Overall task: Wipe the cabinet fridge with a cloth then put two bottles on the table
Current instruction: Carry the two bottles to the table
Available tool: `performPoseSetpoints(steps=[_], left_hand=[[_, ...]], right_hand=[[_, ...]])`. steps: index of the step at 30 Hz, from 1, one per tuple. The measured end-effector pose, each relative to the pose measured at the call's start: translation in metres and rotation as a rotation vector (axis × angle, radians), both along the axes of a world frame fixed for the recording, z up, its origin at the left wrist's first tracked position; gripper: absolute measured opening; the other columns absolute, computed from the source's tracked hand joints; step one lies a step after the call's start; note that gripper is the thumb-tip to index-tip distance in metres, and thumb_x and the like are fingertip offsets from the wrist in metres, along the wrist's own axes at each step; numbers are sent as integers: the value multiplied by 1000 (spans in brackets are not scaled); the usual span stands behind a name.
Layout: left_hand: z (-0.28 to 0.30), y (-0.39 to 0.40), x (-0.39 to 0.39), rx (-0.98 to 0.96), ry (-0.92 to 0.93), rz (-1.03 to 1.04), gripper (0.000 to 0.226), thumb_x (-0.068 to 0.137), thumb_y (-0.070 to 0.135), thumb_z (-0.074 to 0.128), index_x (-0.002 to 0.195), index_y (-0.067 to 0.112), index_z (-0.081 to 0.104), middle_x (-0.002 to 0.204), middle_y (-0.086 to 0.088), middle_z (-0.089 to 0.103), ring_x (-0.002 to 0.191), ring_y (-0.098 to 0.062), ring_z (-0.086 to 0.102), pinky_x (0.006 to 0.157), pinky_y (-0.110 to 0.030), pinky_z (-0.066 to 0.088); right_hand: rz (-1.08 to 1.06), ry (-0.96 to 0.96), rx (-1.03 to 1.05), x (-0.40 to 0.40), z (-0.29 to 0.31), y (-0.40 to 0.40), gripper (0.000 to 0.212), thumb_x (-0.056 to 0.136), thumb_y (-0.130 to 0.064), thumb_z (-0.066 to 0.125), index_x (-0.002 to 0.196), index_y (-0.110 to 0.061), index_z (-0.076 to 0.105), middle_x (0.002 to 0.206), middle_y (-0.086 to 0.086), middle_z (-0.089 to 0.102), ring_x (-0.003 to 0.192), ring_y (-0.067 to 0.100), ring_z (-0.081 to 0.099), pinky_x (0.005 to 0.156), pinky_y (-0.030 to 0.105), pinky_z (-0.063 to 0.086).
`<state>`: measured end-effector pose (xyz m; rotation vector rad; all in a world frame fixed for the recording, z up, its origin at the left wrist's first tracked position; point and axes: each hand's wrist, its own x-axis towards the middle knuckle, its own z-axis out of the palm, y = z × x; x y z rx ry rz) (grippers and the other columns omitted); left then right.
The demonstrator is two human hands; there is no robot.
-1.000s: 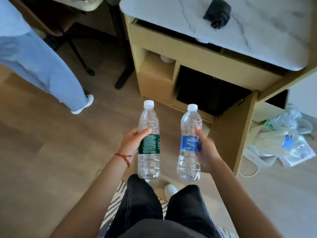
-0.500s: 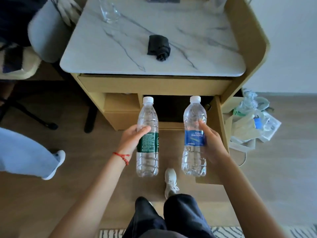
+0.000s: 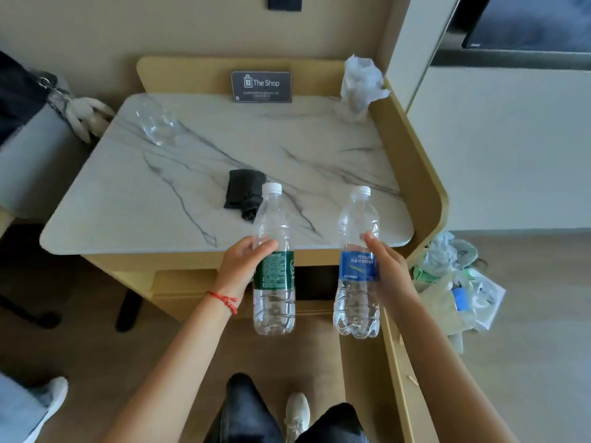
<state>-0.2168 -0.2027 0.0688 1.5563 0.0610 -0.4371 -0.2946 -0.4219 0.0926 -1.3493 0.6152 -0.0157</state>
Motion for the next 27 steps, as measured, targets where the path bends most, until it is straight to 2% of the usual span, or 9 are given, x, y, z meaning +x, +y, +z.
performPoseSetpoints(steps=[4,7,11,15,17,20,22,24,27], left_hand=[[15,-24,47,-15,-74,-33,52,57,44,77,95,10,65,92,-3,68,87,-17,64,74,-30,51],[23,-41,87,-19,-125,-67,33,69,32,75,93,12,64,88,-1,68,82,-13,64,69,-23,51],[31,-62,139,-37,-198,-135,47,57,42,73,92,12,63,88,-2,68,79,-9,65,65,-18,52],[35,-81,184,-74,-246,-194,52,48,46,73,91,19,62,91,-1,68,80,-5,65,69,-22,54],[37,-92,203,-84,-264,-236,49,50,41,76,94,25,61,95,1,69,85,-7,66,70,-23,55],[40,-110,222,-105,-295,-272,38,60,21,77,94,26,60,91,7,67,80,0,65,64,-15,50],[40,-124,232,-104,-325,-284,39,62,17,78,94,28,59,91,9,65,78,3,63,64,-12,48],[40,-136,242,-89,-353,-285,45,57,29,79,96,31,58,94,11,65,82,0,62,67,-12,48],[35,-152,254,-76,-356,-283,63,49,45,76,107,26,58,105,7,65,96,-9,61,78,-21,50]], right_hand=[[-70,-44,-65,43,9,-20,31,85,-43,56,94,-14,64,91,11,71,74,21,69,76,39,55],[-150,-97,-132,74,16,-29,37,85,-41,57,98,-7,63,91,7,71,78,21,67,81,40,53],[-240,-182,-210,112,23,-38,32,86,-34,58,99,-6,60,79,0,67,69,10,66,73,27,52],[-309,-253,-241,144,30,-46,29,86,-27,58,109,-9,56,92,3,67,75,5,69,60,13,51],[-354,-285,-245,156,31,-50,32,84,-24,60,113,-12,54,96,2,67,79,5,69,60,13,51],[-422,-333,-244,168,31,-57,35,82,-19,63,115,-12,52,99,2,66,82,4,68,61,14,52],[-461,-355,-259,178,31,-63,37,81,-16,64,116,-12,51,101,3,66,83,5,68,64,16,53],[-483,-374,-274,190,30,-69,42,78,-15,67,117,-14,50,102,3,66,86,8,68,69,21,55],[-486,-387,-270,206,26,-79,55,71,-22,71,120,-15,48,108,5,65,92,12,67,78,27,56]])
